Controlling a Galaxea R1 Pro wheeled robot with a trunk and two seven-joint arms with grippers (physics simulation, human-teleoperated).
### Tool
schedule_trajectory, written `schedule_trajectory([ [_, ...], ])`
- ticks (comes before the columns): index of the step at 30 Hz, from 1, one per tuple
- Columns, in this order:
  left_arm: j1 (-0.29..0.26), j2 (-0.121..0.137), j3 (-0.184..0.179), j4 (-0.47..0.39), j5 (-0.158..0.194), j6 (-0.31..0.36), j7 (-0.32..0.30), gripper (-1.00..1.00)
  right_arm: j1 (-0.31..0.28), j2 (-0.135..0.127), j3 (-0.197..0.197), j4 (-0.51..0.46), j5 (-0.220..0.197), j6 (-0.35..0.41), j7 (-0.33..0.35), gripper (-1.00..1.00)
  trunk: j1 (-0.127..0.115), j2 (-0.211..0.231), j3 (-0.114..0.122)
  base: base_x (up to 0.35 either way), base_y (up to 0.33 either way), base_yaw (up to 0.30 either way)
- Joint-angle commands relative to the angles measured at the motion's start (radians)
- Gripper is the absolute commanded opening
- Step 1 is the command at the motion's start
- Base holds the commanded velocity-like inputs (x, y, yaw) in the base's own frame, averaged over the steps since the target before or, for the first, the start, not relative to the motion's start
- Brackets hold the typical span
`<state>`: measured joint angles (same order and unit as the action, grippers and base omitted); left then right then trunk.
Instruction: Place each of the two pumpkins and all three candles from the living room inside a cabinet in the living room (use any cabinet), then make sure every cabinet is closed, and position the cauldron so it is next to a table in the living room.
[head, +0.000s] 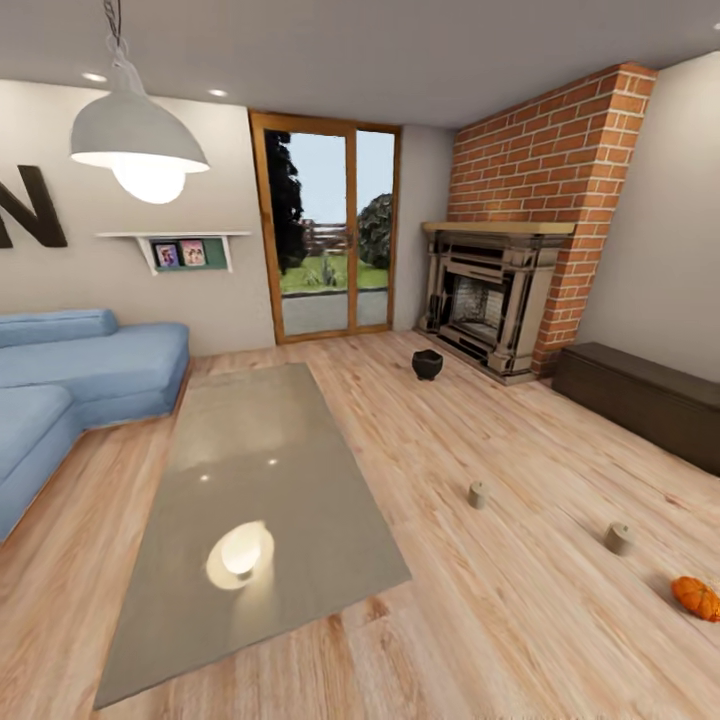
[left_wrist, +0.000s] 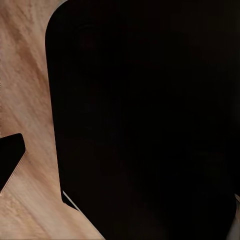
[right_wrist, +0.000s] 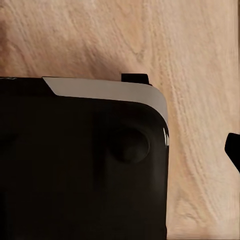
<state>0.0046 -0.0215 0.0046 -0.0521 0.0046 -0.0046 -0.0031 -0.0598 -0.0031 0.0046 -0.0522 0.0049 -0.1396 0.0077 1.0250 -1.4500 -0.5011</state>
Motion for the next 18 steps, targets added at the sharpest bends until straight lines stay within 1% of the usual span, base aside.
schedule_trajectory([
  [1,0.000,0.000,0.000,0.000,0.000,0.000,0.000,1.00,0.000,0.000,0.000,0.000,0.000,0.000,0.000,1.00,0.000,0.000,0.000,0.000,0.000,-0.282],
  [18,0.000,0.000,0.000,0.000,0.000,0.000,0.000,1.00,0.000,0.000,-0.006,0.000,-0.007,0.001,-0.001,1.00,0.000,0.000,0.003,0.000,0.000,-0.282],
])
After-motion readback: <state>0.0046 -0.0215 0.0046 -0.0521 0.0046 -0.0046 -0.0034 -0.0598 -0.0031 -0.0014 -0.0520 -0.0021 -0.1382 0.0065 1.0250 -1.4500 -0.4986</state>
